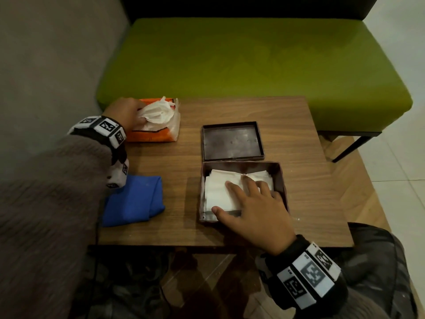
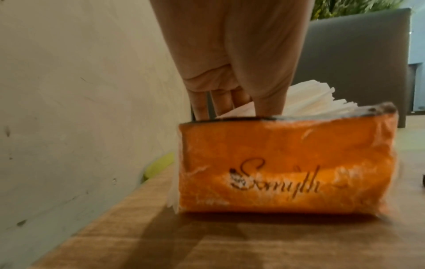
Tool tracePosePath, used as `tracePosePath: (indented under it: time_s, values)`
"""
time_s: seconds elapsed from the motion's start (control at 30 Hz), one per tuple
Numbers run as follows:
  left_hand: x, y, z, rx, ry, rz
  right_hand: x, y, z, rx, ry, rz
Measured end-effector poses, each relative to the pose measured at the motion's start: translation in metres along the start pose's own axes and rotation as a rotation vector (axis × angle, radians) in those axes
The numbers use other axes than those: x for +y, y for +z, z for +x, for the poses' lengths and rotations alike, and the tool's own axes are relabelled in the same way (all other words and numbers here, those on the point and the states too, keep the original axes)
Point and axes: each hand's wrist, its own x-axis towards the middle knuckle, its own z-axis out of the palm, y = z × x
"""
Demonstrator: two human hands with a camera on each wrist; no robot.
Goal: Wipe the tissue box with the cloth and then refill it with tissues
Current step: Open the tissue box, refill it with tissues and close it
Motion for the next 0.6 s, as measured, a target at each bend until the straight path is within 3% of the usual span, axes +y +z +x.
tracePosePath:
  time_s: [0.27,0.37,0.5,0.6]
  values:
    - [0.000,-0.022,-0.015,0.238,-0.052,-0.230,0.001,-0.001,0.000,-0.012,-0.001,-0.004]
    - [-0.004,-0.033,-0.024,0.359,-0.138,-0.341,0.001,-0.001,0.000,-0.017,0.002,0.010]
    - [-0.003,-0.047,-0.042,0.493,-0.237,-0.602,0.000,-0.001,-0.001,-0.006,0.003,0.017]
    - [-0.005,-0.051,-0.057,0.521,-0.303,-0.900,0.001,-0.001,-0.001,0.008,0.001,0.018]
